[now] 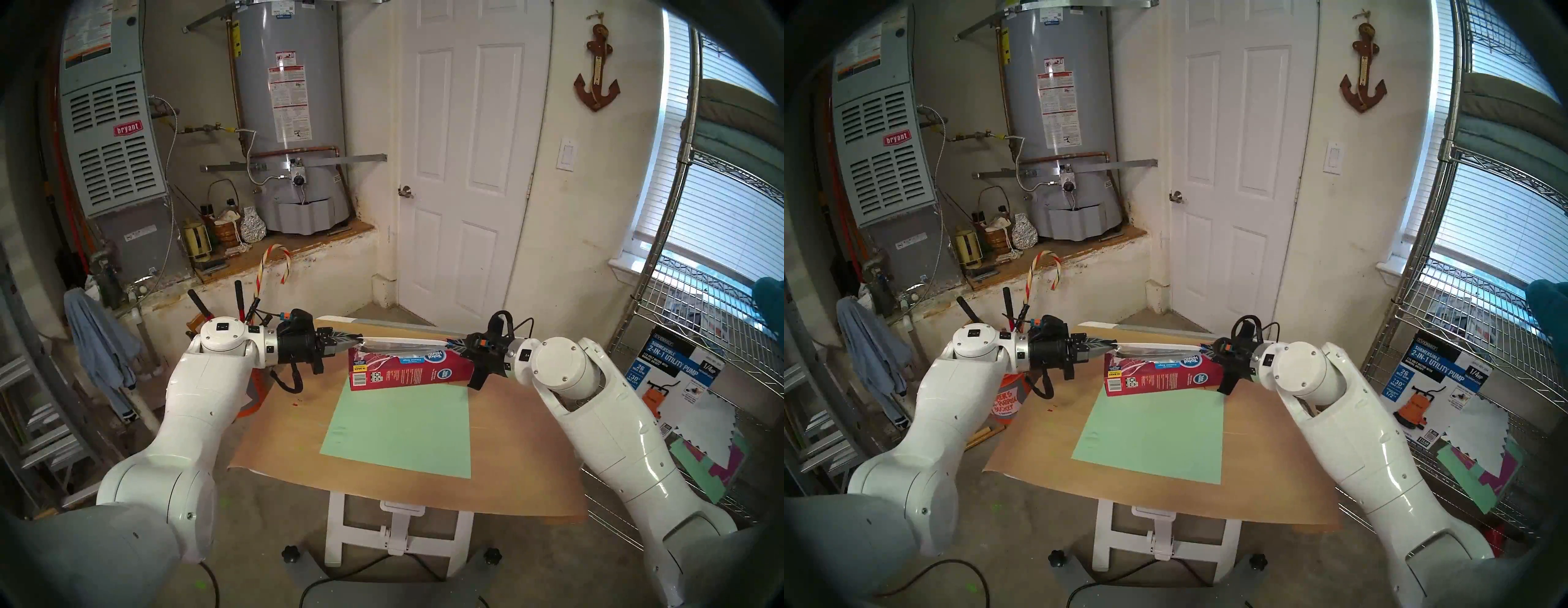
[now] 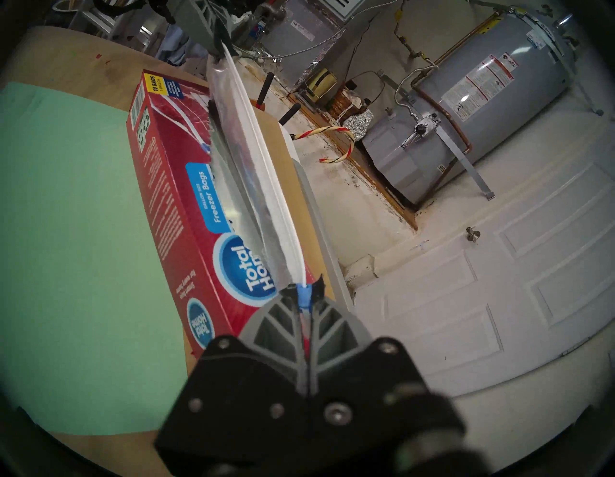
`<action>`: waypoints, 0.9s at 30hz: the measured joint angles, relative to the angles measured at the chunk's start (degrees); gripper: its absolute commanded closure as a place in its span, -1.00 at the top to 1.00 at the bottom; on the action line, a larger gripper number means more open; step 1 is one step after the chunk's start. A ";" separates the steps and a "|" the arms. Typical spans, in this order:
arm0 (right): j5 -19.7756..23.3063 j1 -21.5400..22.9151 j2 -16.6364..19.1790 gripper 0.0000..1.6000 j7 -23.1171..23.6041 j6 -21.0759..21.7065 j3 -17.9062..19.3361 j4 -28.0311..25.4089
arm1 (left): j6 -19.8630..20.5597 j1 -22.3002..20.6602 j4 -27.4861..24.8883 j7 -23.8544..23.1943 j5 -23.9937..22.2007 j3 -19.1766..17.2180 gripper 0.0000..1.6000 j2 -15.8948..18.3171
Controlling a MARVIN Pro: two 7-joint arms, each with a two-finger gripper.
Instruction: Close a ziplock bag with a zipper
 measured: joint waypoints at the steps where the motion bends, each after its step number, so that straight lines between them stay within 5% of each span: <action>1: 0.24 -0.45 0.38 -1.00 0.22 0.00 0.39 -0.45 | 0.01 0.06 -0.01 -0.12 -0.01 -0.13 -1.00 0.02; 27: 3.59 -7.56 4.70 -1.00 1.28 1.02 5.22 -6.65 | 0.38 1.28 -1.34 -1.18 -0.02 -0.98 -1.00 -0.01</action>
